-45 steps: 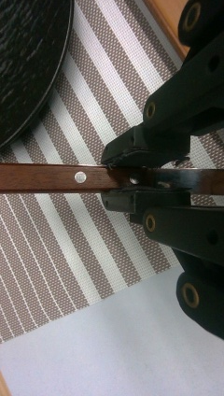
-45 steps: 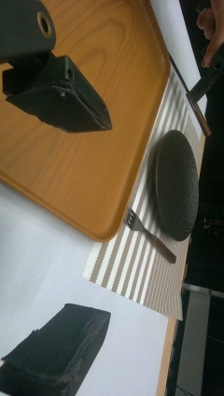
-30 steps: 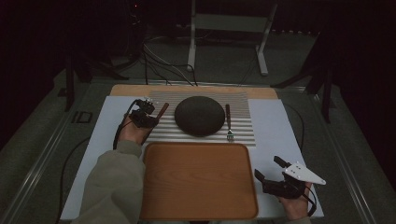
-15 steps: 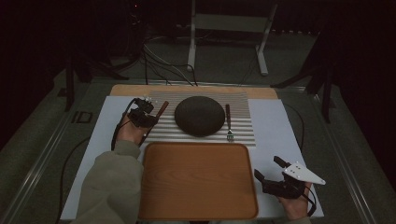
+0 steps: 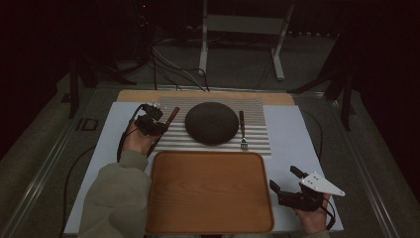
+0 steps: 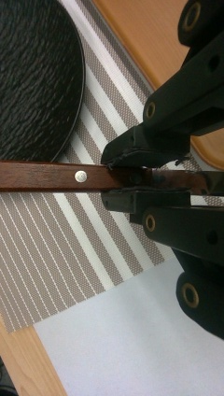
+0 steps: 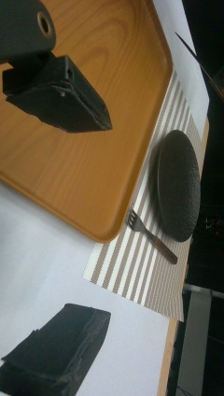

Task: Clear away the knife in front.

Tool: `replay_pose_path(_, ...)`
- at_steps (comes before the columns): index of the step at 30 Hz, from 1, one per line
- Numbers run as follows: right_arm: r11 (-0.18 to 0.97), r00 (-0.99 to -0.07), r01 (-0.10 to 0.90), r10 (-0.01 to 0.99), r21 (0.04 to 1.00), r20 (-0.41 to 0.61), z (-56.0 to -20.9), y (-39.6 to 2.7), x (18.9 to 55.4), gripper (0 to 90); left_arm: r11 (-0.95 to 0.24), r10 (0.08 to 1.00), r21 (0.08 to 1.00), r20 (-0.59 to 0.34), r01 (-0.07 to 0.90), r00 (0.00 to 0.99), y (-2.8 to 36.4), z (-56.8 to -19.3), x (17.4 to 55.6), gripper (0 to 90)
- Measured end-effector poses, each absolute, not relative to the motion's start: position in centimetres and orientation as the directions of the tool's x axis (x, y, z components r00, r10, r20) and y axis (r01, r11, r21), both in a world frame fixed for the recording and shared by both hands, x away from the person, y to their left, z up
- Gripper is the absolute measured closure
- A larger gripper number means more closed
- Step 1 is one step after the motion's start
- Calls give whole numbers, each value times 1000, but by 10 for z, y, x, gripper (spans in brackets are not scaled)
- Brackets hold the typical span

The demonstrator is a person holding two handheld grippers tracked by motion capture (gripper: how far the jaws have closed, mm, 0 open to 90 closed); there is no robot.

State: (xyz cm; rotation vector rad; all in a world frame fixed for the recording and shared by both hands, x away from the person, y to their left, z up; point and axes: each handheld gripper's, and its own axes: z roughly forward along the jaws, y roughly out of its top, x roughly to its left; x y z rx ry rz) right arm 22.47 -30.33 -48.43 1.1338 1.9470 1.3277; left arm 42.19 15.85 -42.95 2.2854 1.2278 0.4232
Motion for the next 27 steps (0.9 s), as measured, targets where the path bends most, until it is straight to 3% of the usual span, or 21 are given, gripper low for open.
replay_pose_path(27,170,-514,346,857,923,35,-484,-303,224,80,-496,805,584,31,643,593,135,-416,398,779)
